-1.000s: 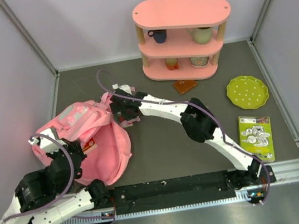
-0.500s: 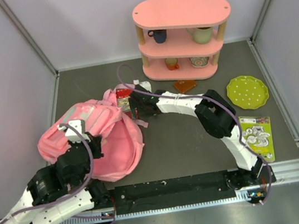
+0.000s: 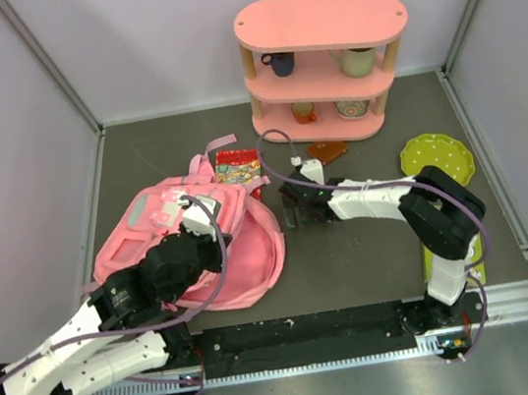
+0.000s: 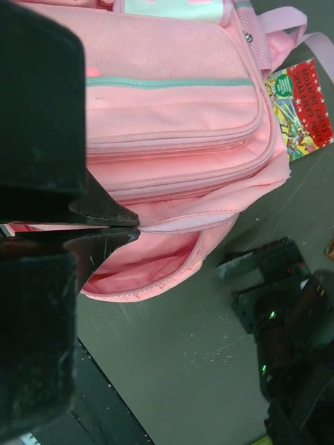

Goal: Pack the student bag
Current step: Move the book to the center of the board.

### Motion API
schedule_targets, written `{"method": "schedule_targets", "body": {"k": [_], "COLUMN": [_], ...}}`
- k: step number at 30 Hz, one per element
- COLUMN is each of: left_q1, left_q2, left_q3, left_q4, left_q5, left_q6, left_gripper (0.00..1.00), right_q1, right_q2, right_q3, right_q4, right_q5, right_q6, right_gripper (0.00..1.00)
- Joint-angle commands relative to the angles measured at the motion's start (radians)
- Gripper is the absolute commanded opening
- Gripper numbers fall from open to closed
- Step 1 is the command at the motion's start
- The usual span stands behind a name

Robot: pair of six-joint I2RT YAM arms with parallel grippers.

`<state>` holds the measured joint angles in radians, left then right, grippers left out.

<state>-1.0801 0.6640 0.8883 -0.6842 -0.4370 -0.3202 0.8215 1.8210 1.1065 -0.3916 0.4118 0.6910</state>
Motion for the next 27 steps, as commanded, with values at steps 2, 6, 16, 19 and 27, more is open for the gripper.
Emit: {"method": "schedule_targets", "body": {"k": [2, 6, 16, 19, 27], "left_q1": [0.0, 0.0, 0.0, 0.006, 0.437], "left_q2": [-0.05, -0.075, -0.058, 0.09, 0.54], "left_q3": [0.028, 0.018, 0.31, 0.365, 0.41], "left_q4": [0.025, -0.078, -0.067, -0.025, 0.245], "left_q5": [-0.113, -0.047, -0.011, -0.213, 0.139], "left_q6": [-0.011, -0.074, -0.212, -0.058, -0.005], "left_gripper": [0.0, 0.04, 0.99, 0.99, 0.99], "right_q1": [-0.001, 0.001, 0.001, 0.001, 0.004], "right_q2": [-0.167, -0.337, -0.546, -0.586, -0.666], "right_q3": [-0.161, -0.159, -0.224, -0.25, -0.329], "right_q4": [-0.021, 0.02, 0.019, 0.037, 0.094], "right_q5": [-0.103, -0.142, -0.148, -0.175, -0.217], "right_q6": [0.045, 0.012, 0.047, 0.062, 0.119], "right_gripper": [0.99, 0.98, 0.97, 0.97, 0.95]}}
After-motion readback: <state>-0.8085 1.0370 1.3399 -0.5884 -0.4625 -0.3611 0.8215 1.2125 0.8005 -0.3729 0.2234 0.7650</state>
